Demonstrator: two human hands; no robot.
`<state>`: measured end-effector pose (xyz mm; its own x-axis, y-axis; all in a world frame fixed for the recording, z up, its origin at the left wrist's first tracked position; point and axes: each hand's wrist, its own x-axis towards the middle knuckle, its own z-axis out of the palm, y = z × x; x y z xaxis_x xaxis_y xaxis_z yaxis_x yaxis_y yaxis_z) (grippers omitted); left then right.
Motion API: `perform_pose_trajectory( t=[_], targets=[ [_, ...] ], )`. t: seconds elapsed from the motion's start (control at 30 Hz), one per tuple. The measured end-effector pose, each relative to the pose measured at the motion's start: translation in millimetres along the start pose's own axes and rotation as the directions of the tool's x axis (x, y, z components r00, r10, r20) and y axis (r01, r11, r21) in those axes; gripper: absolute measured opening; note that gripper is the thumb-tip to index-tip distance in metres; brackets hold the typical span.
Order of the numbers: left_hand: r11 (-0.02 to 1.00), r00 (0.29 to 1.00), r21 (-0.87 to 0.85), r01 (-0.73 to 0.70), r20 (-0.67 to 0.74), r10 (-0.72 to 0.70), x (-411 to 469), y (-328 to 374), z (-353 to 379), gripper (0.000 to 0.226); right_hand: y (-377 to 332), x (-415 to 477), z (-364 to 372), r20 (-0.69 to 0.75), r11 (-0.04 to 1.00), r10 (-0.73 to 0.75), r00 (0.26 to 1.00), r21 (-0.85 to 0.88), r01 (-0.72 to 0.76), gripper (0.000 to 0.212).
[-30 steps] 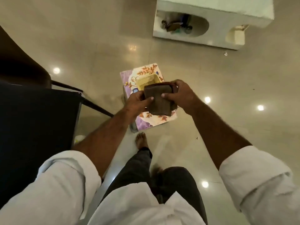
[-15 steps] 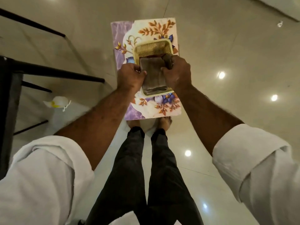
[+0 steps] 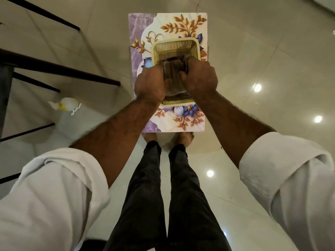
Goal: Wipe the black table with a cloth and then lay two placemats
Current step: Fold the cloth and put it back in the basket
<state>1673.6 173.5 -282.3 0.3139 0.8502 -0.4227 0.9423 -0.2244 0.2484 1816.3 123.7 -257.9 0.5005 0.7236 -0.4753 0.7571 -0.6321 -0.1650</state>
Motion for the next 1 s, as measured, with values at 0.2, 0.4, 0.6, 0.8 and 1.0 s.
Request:
perform_pose_trajectory(
  t=[0.2, 0.4, 0.6, 0.8, 1.0],
  targets=[
    [0.970, 0.986, -0.229, 0.078, -0.128, -0.109, -9, -11, -9, 0.056, 13, -9, -16, -0.131, 0.989, -0.085, 0.988, -0.130, 0.068, 0.042],
    [0.891, 0.954, -0.366, 0.270, 0.224, -0.197, -4, -9, -2, 0.040, 59, -16, -20, -0.241, 0.949, 0.142, 0.960, 0.308, -0.063, 0.039],
    [0.909, 0.966, -0.332, 0.252, 0.148, -0.214, -2, -18, -4, 0.025, 92, -10, 1, -0.063, 0.826, 0.312, 0.948, 0.512, -0.238, 0.041],
    [0.873, 0.963, -0.420, 0.246, 0.005, -0.269, 8, -72, -38, 0.054, 99, -8, 39, 0.298, 0.791, 0.311, 0.903, 0.446, -0.419, 0.090],
    [0.816, 0.938, -0.497, 0.296, -0.008, -0.345, 8, -101, -65, 0.034, 107, -8, 67, 0.307, 0.907, 0.289, 0.907, 0.216, -0.362, 0.077]
  ],
)
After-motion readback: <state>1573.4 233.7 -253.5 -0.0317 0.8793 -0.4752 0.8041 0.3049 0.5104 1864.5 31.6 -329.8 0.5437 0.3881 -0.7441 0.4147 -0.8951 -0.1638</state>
